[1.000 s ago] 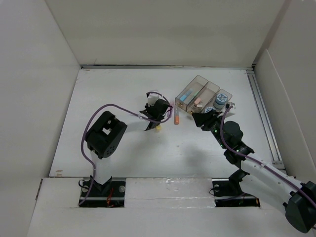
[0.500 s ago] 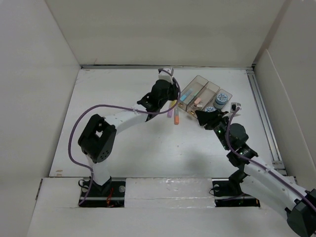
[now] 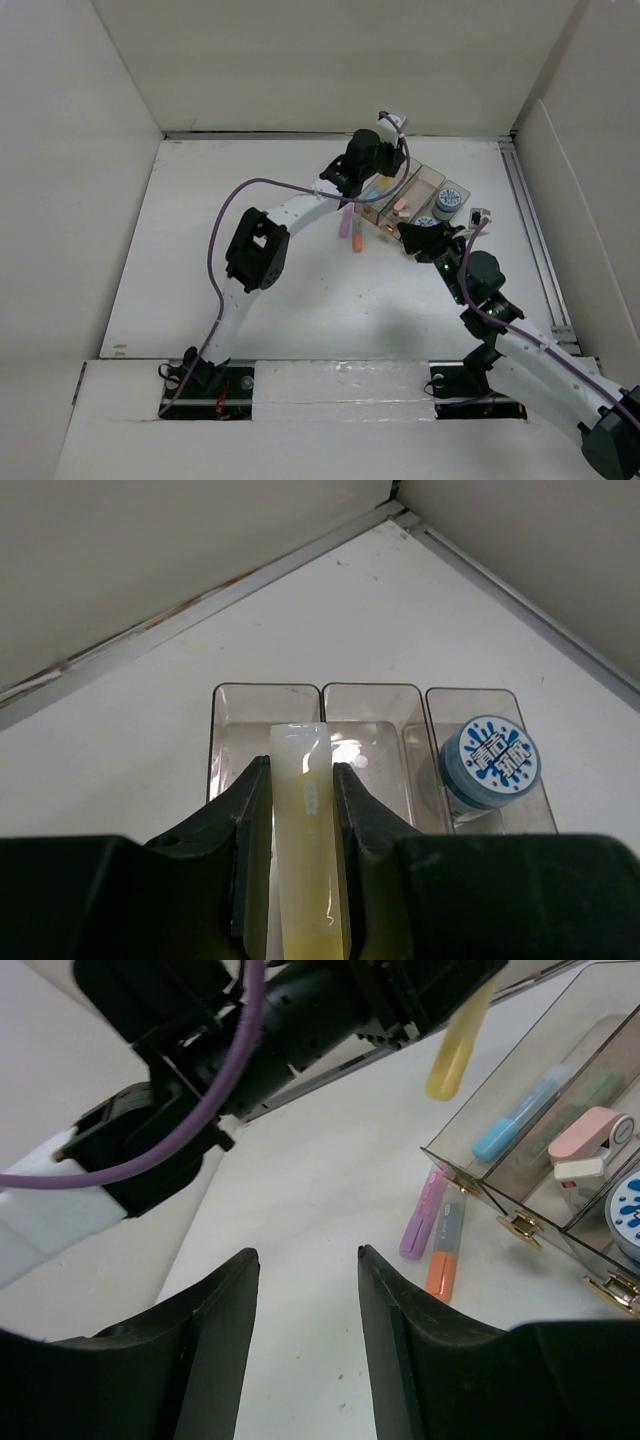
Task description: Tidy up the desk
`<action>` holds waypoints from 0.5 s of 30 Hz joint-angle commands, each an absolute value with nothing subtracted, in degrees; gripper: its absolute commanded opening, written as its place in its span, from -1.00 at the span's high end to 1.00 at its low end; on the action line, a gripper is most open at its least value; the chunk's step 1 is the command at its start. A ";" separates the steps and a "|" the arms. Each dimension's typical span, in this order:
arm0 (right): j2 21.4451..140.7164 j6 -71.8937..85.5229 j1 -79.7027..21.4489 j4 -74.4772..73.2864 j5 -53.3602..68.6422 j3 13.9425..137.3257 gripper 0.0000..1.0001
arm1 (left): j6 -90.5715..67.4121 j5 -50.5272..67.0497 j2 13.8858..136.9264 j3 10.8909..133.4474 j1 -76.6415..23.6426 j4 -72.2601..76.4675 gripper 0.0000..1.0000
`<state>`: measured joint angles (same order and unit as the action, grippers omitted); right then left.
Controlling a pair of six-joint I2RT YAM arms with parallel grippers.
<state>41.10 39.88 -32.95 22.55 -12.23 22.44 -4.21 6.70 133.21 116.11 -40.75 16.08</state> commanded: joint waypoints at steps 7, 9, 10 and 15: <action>41.66 39.02 -32.52 24.78 -13.18 23.12 0.00 | -1.23 12.57 139.57 125.86 -39.11 13.10 0.97; 41.92 39.20 -32.52 25.13 -13.80 23.12 0.00 | -0.88 12.04 140.18 125.95 -39.11 12.92 0.97; 42.10 39.11 -32.52 25.05 -13.71 23.38 0.00 | -0.70 11.69 140.62 125.77 -39.11 12.66 0.97; 42.19 39.11 -32.52 25.13 -14.24 23.03 0.00 | -0.88 11.87 141.59 124.90 -39.11 12.13 0.73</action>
<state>42.11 39.86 -32.95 22.55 -13.15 22.44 -1.74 10.83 142.19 122.78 -38.94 10.92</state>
